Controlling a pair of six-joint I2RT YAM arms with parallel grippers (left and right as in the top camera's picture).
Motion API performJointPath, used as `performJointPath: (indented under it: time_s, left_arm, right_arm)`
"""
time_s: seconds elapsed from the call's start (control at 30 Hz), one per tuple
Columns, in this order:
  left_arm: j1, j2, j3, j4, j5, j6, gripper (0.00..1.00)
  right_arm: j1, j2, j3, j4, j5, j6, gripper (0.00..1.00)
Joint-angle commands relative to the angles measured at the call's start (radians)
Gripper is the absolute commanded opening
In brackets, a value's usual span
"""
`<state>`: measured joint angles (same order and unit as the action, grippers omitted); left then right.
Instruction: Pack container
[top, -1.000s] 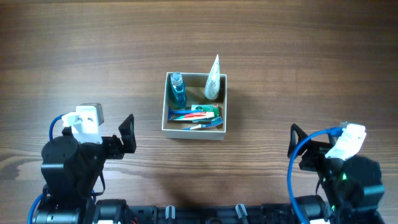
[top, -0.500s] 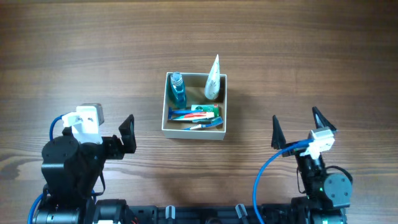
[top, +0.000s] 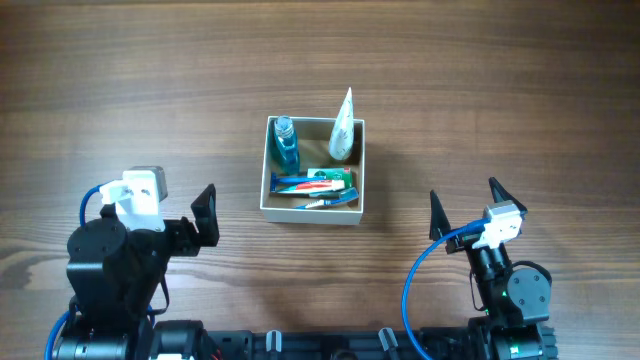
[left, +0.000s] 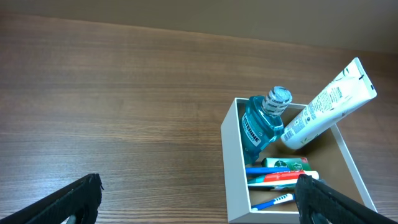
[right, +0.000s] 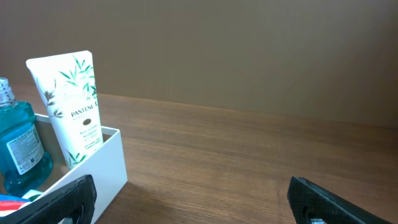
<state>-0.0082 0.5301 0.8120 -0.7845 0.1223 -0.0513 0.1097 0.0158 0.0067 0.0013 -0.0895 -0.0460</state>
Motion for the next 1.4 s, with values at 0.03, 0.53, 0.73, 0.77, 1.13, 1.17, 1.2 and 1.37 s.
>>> performJointPath:
  time_s: [0.03, 0.53, 0.73, 0.77, 1.13, 1.17, 1.2, 1.37]
  left_arm:
    - [0.001, -0.004, -0.004, 0.003, 0.045, -0.013, 1.0]
    - [0.002, -0.187, -0.149, -0.023, 0.016, -0.003, 1.0]
    - [0.002, -0.409, -0.564, 0.509, 0.068, -0.01, 1.0]
    - [0.002, -0.43, -0.629, 0.619, 0.068, -0.01, 1.0]
    - [0.002, -0.527, -0.806, 0.747, 0.061, 0.087, 1.0]
    - [0.002, -0.527, -0.806, 0.721, 0.06, 0.063, 1.0]
    - [0.002, -0.527, -0.806, 0.723, 0.06, 0.043, 1.0]
    - [0.002, -0.527, -0.806, 0.724, 0.06, 0.043, 1.0]
  right_arm:
    - [0.002, -0.005, -0.002, 0.004, 0.002, 0.022, 1.0]
    - [0.002, -0.002, -0.002, 0.004, 0.002, 0.023, 1.0]
    - [0.002, -0.002, -0.002, 0.004, 0.002, 0.023, 1.0]
    - [0.002, -0.002, -0.002, 0.004, 0.002, 0.023, 1.0]
    - [0.002, -0.002, -0.002, 0.004, 0.002, 0.023, 1.0]
    - [0.002, -0.002, -0.002, 0.004, 0.002, 0.023, 1.0]
    - [0.002, -0.002, -0.002, 0.004, 0.002, 0.022, 1.0]
    - [0.002, -0.002, -0.002, 0.004, 0.002, 0.023, 1.0]
